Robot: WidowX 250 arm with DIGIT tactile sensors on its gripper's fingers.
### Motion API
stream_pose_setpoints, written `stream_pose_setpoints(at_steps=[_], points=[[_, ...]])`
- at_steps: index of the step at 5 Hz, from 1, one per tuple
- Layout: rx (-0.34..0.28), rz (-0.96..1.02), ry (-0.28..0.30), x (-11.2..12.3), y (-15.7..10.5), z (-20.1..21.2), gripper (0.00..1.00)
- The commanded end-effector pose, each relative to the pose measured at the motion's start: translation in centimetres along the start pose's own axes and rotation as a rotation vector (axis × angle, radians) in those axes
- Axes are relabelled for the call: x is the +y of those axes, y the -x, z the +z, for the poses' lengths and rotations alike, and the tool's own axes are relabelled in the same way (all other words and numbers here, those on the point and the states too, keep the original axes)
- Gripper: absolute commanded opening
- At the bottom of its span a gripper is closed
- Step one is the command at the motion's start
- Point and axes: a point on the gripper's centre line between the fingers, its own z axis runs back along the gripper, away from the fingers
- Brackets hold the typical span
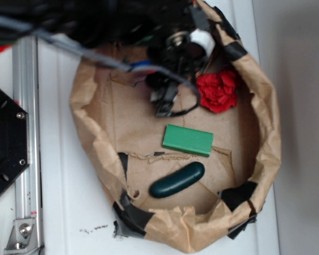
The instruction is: Grab the shell.
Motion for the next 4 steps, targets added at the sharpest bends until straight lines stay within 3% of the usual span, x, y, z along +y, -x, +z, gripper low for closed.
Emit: stream_pose_setpoints(at_steps=[1, 2, 4], points=[[-0.178, -0.04, 0.118, -5.3, -1.3, 11.9, 0.0], [-0.142, 0.007, 0.069, -5.5, -2.3, 11.2, 0.0], [-0.144, 0.089, 0.009, -4.1, -2.4, 9.9, 0.0]])
